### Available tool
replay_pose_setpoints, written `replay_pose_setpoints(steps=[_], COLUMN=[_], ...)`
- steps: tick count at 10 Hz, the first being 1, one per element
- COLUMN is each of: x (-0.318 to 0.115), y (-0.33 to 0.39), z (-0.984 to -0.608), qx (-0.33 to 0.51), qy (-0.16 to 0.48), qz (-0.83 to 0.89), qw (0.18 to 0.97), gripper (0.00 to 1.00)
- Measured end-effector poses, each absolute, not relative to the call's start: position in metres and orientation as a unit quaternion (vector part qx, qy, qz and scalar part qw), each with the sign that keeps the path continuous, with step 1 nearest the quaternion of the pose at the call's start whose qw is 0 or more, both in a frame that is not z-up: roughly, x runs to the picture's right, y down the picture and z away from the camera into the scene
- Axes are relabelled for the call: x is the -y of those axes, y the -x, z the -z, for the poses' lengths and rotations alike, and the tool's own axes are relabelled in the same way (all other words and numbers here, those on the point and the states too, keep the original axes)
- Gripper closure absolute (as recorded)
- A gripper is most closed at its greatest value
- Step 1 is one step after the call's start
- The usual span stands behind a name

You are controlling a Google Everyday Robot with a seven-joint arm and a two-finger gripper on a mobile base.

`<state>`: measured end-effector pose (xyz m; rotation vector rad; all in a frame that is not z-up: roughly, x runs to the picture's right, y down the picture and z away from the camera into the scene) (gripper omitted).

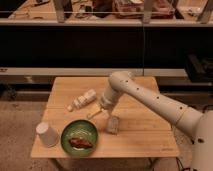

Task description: Drag the ceramic bowl in a circle

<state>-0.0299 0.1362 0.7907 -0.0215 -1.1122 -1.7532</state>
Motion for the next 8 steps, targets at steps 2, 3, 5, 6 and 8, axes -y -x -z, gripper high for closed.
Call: replay_pose_setpoints(steps=[2,3,5,6,8], x=[-0.139,-0.144,-0.160,-0.168,-0.176], y=[0.028,0.028,0.031,0.034,0.038], z=[-0.802,-0.809,-0.817,-0.819,-0.819], qx=[0.448,0.444,0.452,0.461,0.474], qy=[0.000,-0.002,0.002,0.005,0.007], qz=[0.744,0.751,0.750,0.746,0.739], qw=[0.495,0.489,0.482,0.480,0.480], gripper=[0.20,0.20,0.20,0.20,0.20])
